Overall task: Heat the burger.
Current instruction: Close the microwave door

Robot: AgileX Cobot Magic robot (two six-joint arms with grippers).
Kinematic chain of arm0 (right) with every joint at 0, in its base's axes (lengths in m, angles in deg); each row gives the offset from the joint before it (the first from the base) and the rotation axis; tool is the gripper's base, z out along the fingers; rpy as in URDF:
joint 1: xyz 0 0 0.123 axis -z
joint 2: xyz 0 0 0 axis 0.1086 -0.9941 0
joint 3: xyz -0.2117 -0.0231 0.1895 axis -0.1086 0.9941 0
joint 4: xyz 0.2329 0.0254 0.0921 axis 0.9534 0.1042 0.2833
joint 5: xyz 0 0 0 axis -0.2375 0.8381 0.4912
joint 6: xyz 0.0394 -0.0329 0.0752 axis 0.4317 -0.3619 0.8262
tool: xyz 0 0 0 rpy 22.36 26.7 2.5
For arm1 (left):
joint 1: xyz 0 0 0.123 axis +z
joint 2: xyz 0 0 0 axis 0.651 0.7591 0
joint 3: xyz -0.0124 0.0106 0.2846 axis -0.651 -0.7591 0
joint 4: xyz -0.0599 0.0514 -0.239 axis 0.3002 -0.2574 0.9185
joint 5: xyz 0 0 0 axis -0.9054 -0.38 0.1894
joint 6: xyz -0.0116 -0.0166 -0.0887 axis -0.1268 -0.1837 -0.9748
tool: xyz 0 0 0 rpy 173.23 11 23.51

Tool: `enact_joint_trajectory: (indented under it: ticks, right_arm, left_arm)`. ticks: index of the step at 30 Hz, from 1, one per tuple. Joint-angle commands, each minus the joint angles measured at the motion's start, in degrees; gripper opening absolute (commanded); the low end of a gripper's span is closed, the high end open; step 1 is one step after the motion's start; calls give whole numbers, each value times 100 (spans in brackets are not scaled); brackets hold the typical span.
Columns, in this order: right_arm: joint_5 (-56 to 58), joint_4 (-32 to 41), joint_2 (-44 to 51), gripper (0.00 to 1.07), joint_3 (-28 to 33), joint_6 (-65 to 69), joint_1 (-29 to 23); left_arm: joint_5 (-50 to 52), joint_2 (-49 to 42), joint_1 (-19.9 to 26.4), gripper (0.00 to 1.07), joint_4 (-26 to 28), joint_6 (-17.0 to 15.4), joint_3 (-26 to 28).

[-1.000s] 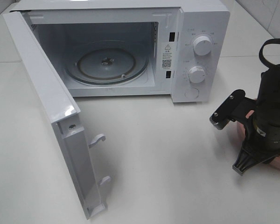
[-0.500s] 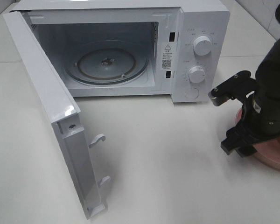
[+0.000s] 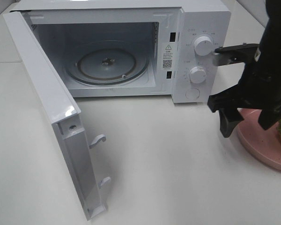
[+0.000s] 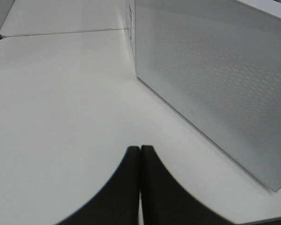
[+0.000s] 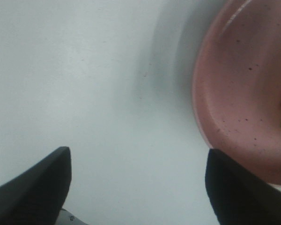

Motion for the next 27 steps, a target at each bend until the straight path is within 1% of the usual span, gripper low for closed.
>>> enact_joint_trajectory:
  ticks: [1, 2, 3, 4, 5, 6, 7, 8, 9, 10, 12, 13, 14, 15, 17, 19, 22, 23, 24, 25, 26, 27]
  right_arm:
    - [281, 29, 201, 76, -46, -46, 309]
    - [350, 23, 286, 76, -46, -46, 430]
    - [487, 17, 504, 76, -46, -74, 676]
    - [487, 17, 504, 76, -46, -74, 676]
    - [607, 17, 728, 76, -46, -74, 859]
    - [642, 0, 837, 76, -46, -74, 922]
    - [642, 0, 837, 76, -46, -74, 922]
    - [665, -52, 1163, 76, -34, -63, 991]
    - [665, -52, 1163, 76, -34, -63, 991]
    - [682, -178, 1564, 76, 52, 0, 985]
    - [682, -178, 1736, 76, 103, 0, 985]
    - [682, -178, 2160, 76, 275, 17, 985]
    - [682, -178, 2160, 76, 275, 17, 985]
    - [699, -178, 2544, 76, 481, 17, 985]
    - [693, -178, 2722, 76, 590, 17, 985]
    - [693, -178, 3581, 76, 1243, 23, 985]
    - [693, -178, 3747, 76, 1381, 23, 985]
    - [682, -178, 4165, 76, 1725, 17, 985]
    - [670, -178, 4320, 76, 1851, 17, 985]
    - [670, -178, 4320, 76, 1851, 17, 985]
    - [636, -178, 4681, 76, 2149, -6, 985]
    - [619, -178, 4853, 76, 2292, -6, 985]
  left_arm:
    - [52, -115, 11, 0, 0, -52, -17]
    - [52, -115, 11, 0, 0, -52, -17]
    - [52, -115, 11, 0, 0, -52, -17]
    - [52, -115, 11, 0, 0, -52, -17]
    - [52, -115, 11, 0, 0, -52, -17]
    - [52, -115, 11, 0, 0, -52, -17]
    - [52, -115, 11, 0, 0, -52, -17]
    - [52, -115, 11, 0, 0, -52, -17]
    - [52, -115, 11, 0, 0, -52, -17]
    - [52, -115, 11, 0, 0, -52, -17]
    - [52, -115, 11, 0, 0, -52, -17]
    - [52, -115, 11, 0, 0, -52, -17]
    - [52, -115, 11, 0, 0, -52, -17]
    - [52, -115, 11, 0, 0, -52, -17]
    - [52, -115, 11, 0, 0, -52, -17]
    - [52, -115, 11, 0, 0, -52, -17]
    - [52, -115, 11, 0, 0, -52, -17]
    - [57, -109, 11, 0, 17, -46, -17]
    - [63, -103, 11, 0, 17, -46, -17]
    - [63, -103, 11, 0, 17, -46, -17]
    - [69, -69, 11, 0, 23, -46, -11]
    - [69, 23, 11, 0, 23, -46, -11]
